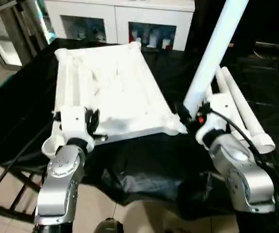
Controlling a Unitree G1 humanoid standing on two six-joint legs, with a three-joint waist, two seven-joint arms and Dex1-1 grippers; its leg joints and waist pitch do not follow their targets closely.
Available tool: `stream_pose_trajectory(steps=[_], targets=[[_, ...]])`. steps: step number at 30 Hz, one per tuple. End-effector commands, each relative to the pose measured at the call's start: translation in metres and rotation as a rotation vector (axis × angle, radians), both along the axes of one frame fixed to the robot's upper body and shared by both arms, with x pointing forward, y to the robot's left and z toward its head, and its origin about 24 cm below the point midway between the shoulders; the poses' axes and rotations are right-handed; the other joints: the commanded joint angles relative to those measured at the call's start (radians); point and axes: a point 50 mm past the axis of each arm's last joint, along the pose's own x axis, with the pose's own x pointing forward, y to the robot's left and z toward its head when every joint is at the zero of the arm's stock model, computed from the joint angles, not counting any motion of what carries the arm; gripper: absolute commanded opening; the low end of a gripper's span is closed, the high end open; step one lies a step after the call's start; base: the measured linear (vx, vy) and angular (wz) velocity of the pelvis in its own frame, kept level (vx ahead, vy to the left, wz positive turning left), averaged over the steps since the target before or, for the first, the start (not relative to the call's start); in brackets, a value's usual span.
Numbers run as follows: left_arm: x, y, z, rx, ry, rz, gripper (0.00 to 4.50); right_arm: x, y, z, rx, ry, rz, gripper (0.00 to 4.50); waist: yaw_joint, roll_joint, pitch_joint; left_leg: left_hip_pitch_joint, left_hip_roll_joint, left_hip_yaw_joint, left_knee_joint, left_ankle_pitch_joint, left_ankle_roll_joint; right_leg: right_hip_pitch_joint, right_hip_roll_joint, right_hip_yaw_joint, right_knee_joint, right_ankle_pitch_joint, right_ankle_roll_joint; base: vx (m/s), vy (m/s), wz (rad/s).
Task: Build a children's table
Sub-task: Insert table leg to table base
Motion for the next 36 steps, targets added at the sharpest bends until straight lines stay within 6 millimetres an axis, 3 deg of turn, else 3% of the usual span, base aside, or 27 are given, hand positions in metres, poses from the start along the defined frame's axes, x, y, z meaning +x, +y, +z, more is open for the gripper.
stream_pose_trajectory(steps=[1, 2, 4, 5, 8, 9, 10, 11, 12, 14, 15, 16, 17, 19, 20, 21, 22, 23, 24, 25, 28, 29, 30, 31, 32, 34, 36], targets=[[-0.003, -0.002, 0.001, -0.003, -0.009, -0.013, 0.91, -0.001, 0.004, 0.007, 0.02, -0.027, 0.022, 1.9, -0.012, 0.019, -0.051, 0.078, 0.089, -0.024, -0.086, -0.528, -0.048, 0.011, -0.079, 0.071, -0.119, -0.638, -0.043, 0.004, -0.003, 0.36], [-0.004, -0.004, 0.0, 0.01, -0.009, -0.024, 0.91, 0.0, 0.003, 0.008, 0.013, -0.031, 0.021, 1.9, -0.023, 0.01, -0.028, 0.117, 0.102, -0.028, -0.103, -0.816, -0.128, 0.002, -0.043, 0.045, -0.124, -0.659, -0.023, 0.019, -0.001, 0.21], [-0.007, -0.008, -0.002, 0.019, -0.004, -0.051, 0.91, 0.0, 0.001, 0.008, 0.013, -0.031, 0.018, 1.9, -0.024, 0.016, -0.022, 0.112, 0.113, -0.032, -0.15, -0.947, -0.142, 0.027, -0.009, 0.043, -0.075, -0.561, -0.026, 0.009, 0.0, 0.11], [-0.007, -0.009, -0.003, 0.014, -0.009, -0.059, 0.91, 0.0, 0.0, 0.008, 0.013, -0.031, 0.009, 1.9, -0.021, 0.025, -0.025, 0.098, 0.123, -0.023, -0.206, -1.022, -0.145, 0.056, 0.021, 0.052, 0.023, -0.387, -0.037, 0.0, 0.0, 0.0], [-0.008, -0.011, -0.003, 0.017, -0.014, -0.073, 0.91, -0.001, -0.004, 0.007, 0.013, -0.035, -0.008, 1.9, -0.018, -0.029, -0.022, 0.164, 0.069, 0.045, -0.11, -0.821, -0.096, -0.002, -0.046, 0.108, -0.12, -0.664, -0.05, 0.044, -0.037, 0.05], [-0.008, -0.011, -0.004, 0.016, -0.015, -0.077, 0.91, -0.001, -0.004, 0.006, 0.012, -0.035, -0.011, 1.9, 0.005, -0.05, -0.025, 0.116, 0.047, 0.061, -0.012, -0.432, 0.006, 0.055, -0.142, 0.172, -0.188, -0.937, -0.039, 0.076, -0.07, 0.09], [-0.011, -0.012, -0.005, 0.005, -0.02, -0.095, 0.91, -0.004, -0.006, 0.005, 0.035, -0.027, -0.018, 1.9, 0.015, -0.028, -0.035, 0.142, 0.055, 0.077, -0.008, -0.3, -0.001, 0.052, -0.119, 0.246, -0.196, -0.968, -0.054, 0.134, -0.039, -0.1], [-0.012, -0.012, -0.006, 0.001, -0.021, -0.1, 0.91, -0.005, -0.007, 0.005, 0.043, -0.024, -0.021, 1.9, 0.039, -0.048, -0.029, 0.109, 0.052, 0.073, -0.046, -0.207, -0.01, 0.101, -0.063, 0.256, -0.164, -0.825, -0.088, 0.169, -0.031, -0.45], [-0.014, -0.011, -0.009, 0.015, -0.019, -0.104, 0.91, -0.009, -0.008, 0.003, 0.038, -0.021, -0.018, 1.9, 0.053, -0.013, -0.054, 0.159, 0.085, 0.081, -0.113, -0.194, -0.082, 0.069, 0.02, 0.215, -0.117, -0.567, -0.075, 0.169, -0.031, -0.45], [-0.017, -0.01, -0.011, 0.013, -0.015, -0.11, 0.91, -0.012, -0.01, 0.0, 0.027, -0.012, -0.026, 1.9, -0.011, 0.007, -0.065, 0.269, 0.19, -0.001, -0.174, -0.36, -0.123, -0.042, 0.047, 0.145, 0.037, -0.227, -0.054, 0.142, -0.01, -0.61], [-0.018, -0.009, -0.013, 0.011, -0.014, -0.111, 0.91, -0.014, -0.011, -0.001, 0.014, -0.012, -0.029, 1.9, -0.02, -0.014, -0.073, 0.262, 0.194, -0.053, -0.173, -0.369, 0.026, -0.054, 0.02, 0.127, 0.073, -0.081, -0.021, 0.157, -0.002, -0.59], [-0.018, -0.008, -0.013, 0.011, -0.014, -0.111, 0.91, -0.014, -0.011, -0.002, 0.008, -0.012, -0.03, 1.9, -0.033, -0.029, -0.075, 0.214, 0.123, 0.001, -0.127, -0.299, 0.179, -0.015, -0.018, 0.151, 0.004, 0.059, -0.028, 0.2, -0.053, -0.42], [-0.022, -0.007, -0.015, 0.011, -0.013, -0.109, 0.91, -0.017, -0.012, -0.004, -0.002, -0.006, -0.03, 1.9, 0.001, -0.066, -0.077, 0.097, -0.018, 0.092, -0.035, -0.266, 0.187, 0.117, -0.037, 0.237, -0.067, 0.048, -0.081, 0.171, -0.082, -0.03], [-0.025, -0.006, -0.016, 0.0, -0.013, -0.103, 0.91, -0.019, -0.012, -0.005, -0.002, -0.003, -0.03, 1.9, 0.031, -0.076, -0.098, 0.002, -0.008, 0.046, 0.065, -0.161, 0.173, 0.22, -0.125, 0.323, -0.085, 0.084, -0.173, 0.189, -0.056, 0.06], [-0.031, -0.004, -0.019, -0.011, -0.01, -0.076, 0.91, -0.023, -0.014, -0.006, -0.003, 0.001, -0.033, 1.9, 0.029, -0.076, -0.1, -0.057, 0.002, 0.018, 0.08, -0.012, 0.114, 0.229, -0.073, 0.269, -0.052, 0.352, -0.196, 0.213, 0.008, 0.02], [-0.034, -0.003, -0.02, -0.02, -0.008, -0.064, 0.91, -0.025, -0.014, -0.006, -0.001, 0.0, -0.033, 1.9, 0.033, -0.058, -0.101, -0.048, 0.01, 0.012, 0.055, 0.04, 0.102, 0.213, -0.054, 0.239, -0.054, 0.366, -0.194, 0.213, 0.008, 0.02], [-0.037, -0.001, -0.021, -0.028, -0.007, -0.052, 0.91, -0.026, -0.014, -0.005, 0.0, -0.001, -0.032, 1.9, 0.023, -0.025, -0.101, -0.027, 0.027, 0.01, -0.023, 0.173, 0.132, 0.188, 0.013, 0.163, -0.054, 0.264, -0.144, 0.0, 0.0, 0.0], [-0.038, 0.0, -0.022, -0.03, -0.003, -0.045, 0.91, -0.026, -0.013, -0.005, 0.001, -0.002, -0.03, 1.9, 0.022, 0.011, -0.111, 0.024, 0.046, 0.004, -0.054, 0.222, 0.152, 0.165, 0.041, 0.126, -0.053, 0.17, -0.102, 0.0, 0.0, 0.0], [-0.04, 0.0, -0.023, -0.029, -0.002, -0.04, 0.91, -0.026, -0.013, -0.005, -0.001, -0.003, -0.026, 1.9, -0.043, 0.044, -0.087, 0.137, 0.173, -0.139, -0.113, 0.01, 0.325, 0.012, 0.086, 0.084, 0.107, -0.163, -0.006, 0.0, 0.0, 0.0], [-0.041, 0.001, -0.024, -0.032, -0.002, -0.033, 0.91, -0.026, -0.012, -0.005, -0.005, -0.004, -0.021, 1.9, -0.053, 0.027, -0.12, 0.196, 0.204, -0.175, -0.094, 0.013, 0.425, -0.026, 0.071, 0.09, 0.143, -0.242, 0.008, 0.105, -0.018, -0.13], [-0.043, 0.002, -0.024, -0.043, -0.004, -0.003, 0.91, -0.022, -0.011, -0.003, -0.008, -0.014, 0.009, 1.9, -0.038, -0.008, -0.099, 0.158, 0.157, -0.107, -0.072, 0.063, 0.469, -0.089, 0.048, 0.121, 0.176, -0.066, 0.096, 0.163, -0.021, -0.06], [-0.044, 0.005, -0.023, -0.028, -0.004, 0.006, 0.91, -0.021, -0.008, -0.002, 0.003, -0.018, 0.024, 1.9, -0.027, -0.048, -0.093, 0.11, 0.117, -0.055, -0.053, 0.215, 0.465, -0.089, 0.012, 0.169, 0.087, 0.142, 0.082, 0.088, -0.051, 0.0], [-0.044, 0.005, -0.023, -0.028, -0.004, 0.006, 0.91, -0.021, -0.008, -0.002, 0.003, -0.018, 0.024, 1.9, -0.018, -0.075, -0.092, 0.082, 0.066, -0.013, -0.017, 0.153, 0.393, -0.069, -0.014, 0.199, 0.013, 0.231, 0.074, 0.088, -0.051, 0.0], [-0.046, 0.006, -0.023, -0.016, 0.001, 0.013, 0.91, -0.021, -0.007, -0.002, 0.007, -0.018, 0.03, 1.9, 0.012, -0.094, -0.093, 0.015, -0.011, 0.015, 0.044, -0.014, 0.232, 0.012, -0.101, 0.284, -0.043, 0.198, 0.122, 0.047, -0.118, 0.05], [-0.048, 0.008, -0.024, -0.008, 0.005, 0.021, 0.91, -0.021, -0.005, -0.004, 0.007, -0.015, 0.039, 1.9, 0.01, -0.104, -0.095, 0.02, 0.009, -0.003, 0.024, 0.001, 0.164, 0.024, -0.121, 0.28, -0.035, 0.273, 0.114, 0.046, -0.122, 0.0], [-0.052, 0.009, -0.023, 0.004, 0.006, 0.031, 0.91, -0.021, -0.002, -0.004, 0.013, -0.01, 0.058, 1.9, 0.003, -0.099, -0.092, 0.032, 0.015, 0.001, -0.027, 0.136, 0.027, 0.023, -0.034, 0.208, 0.006, 0.585, 0.096, 0.047, -0.109, -0.01], [-0.056, 0.01, -0.023, 0.013, 0.014, 0.042, 0.91, -0.021, -0.001, -0.005, 0.018, -0.003, 0.077, 1.9, -0.006, -0.068, -0.085, 0.06, 0.04, 0.0, -0.057, 0.008, -0.025, 0.014, -0.006, 0.179, -0.01, 0.439, 0.033, 0.004, -0.068, 0.08]])
